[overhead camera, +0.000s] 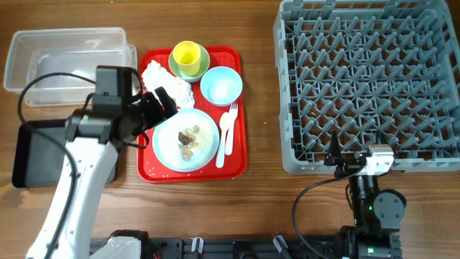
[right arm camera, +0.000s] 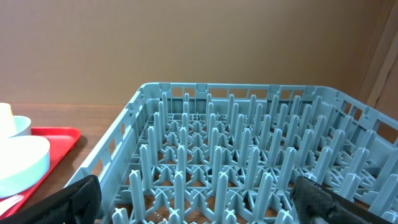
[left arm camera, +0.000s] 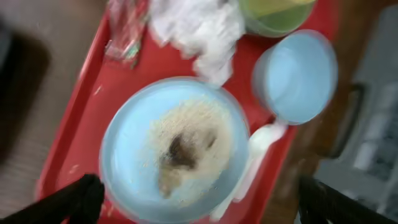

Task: Sort waste into correct bins and load items into the dishwasher rack
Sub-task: 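Move the left gripper over the red tray to the white tissue, then grasp the white tissue with the left gripper and carry it to the clear bin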

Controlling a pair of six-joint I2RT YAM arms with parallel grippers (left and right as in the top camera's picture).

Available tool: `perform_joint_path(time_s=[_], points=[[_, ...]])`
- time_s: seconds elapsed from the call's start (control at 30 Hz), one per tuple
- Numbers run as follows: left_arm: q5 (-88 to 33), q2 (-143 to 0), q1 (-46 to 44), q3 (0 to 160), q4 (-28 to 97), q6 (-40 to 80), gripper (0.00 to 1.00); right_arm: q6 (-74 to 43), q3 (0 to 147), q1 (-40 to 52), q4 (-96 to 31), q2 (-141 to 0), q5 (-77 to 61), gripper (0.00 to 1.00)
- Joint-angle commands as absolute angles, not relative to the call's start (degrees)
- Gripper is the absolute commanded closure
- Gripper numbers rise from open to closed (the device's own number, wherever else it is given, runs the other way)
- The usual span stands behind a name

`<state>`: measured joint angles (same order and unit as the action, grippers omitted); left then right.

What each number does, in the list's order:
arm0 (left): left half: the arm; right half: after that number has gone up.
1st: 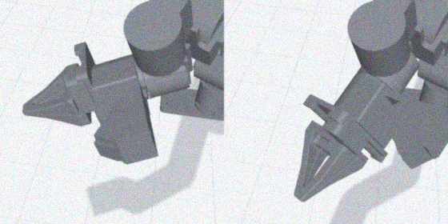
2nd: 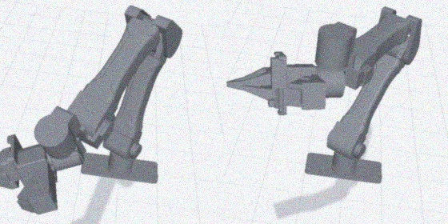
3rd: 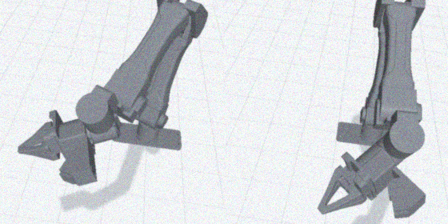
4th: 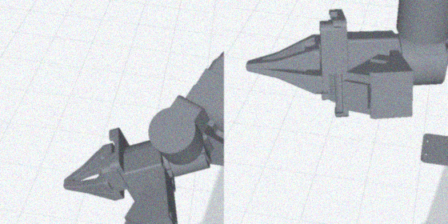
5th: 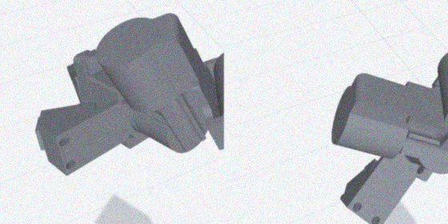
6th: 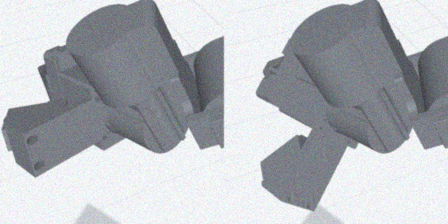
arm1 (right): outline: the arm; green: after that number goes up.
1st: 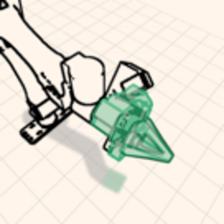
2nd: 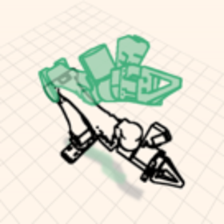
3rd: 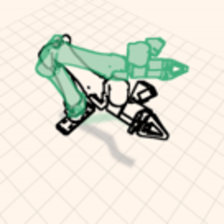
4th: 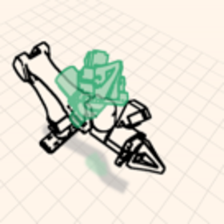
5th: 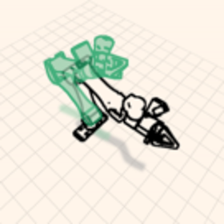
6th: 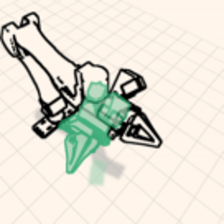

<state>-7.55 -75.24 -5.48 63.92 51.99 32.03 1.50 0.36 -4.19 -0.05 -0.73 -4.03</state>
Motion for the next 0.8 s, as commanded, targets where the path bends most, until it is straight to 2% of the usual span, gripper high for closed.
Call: perform_joint_path(time_s=[0.0,0.33,0.37,0.4,0.43,0.5,0.53,0.77], points=[[5.34,-83.88,-9.26,73.65,58.06,35.75,0.01,1.34,0.32,-4.36,0.05,-0.43,-3.53,0.0],[5.41,-97.19,-9.98,75.18,47.24,36.91,0.0,1.34,0.32,-4.36,0.05,-0.43,-3.53,0.0],[5.43,-98.54,-10.09,75.18,46.54,36.38,0.03,1.34,0.32,-4.36,0.05,-0.43,-3.53,0.0],[5.43,-99.53,-10.26,75.18,46.02,36.25,0.18,1.34,0.32,-4.36,0.05,-0.43,-3.53,0.0],[5.45,-100.4,-10.44,75.18,45.56,36.23,0.27,1.32,0.32,-4.36,0.05,-0.43,-3.53,0.0],[5.45,-102.45,-10.98,75.18,43.86,36.23,0.51,1.34,0.32,-4.36,0.05,-0.43,-3.53,0.0],[5.45,-103.5,-11.16,75.18,42.85,35.99,0.57,1.34,0.32,-4.36,0.05,-0.43,-3.53,0.0],[5.41,-108.68,-11.57,75.18,41.19,36.05,0.54,1.34,0.32,-4.36,0.05,-0.43,-3.53,0.0]])
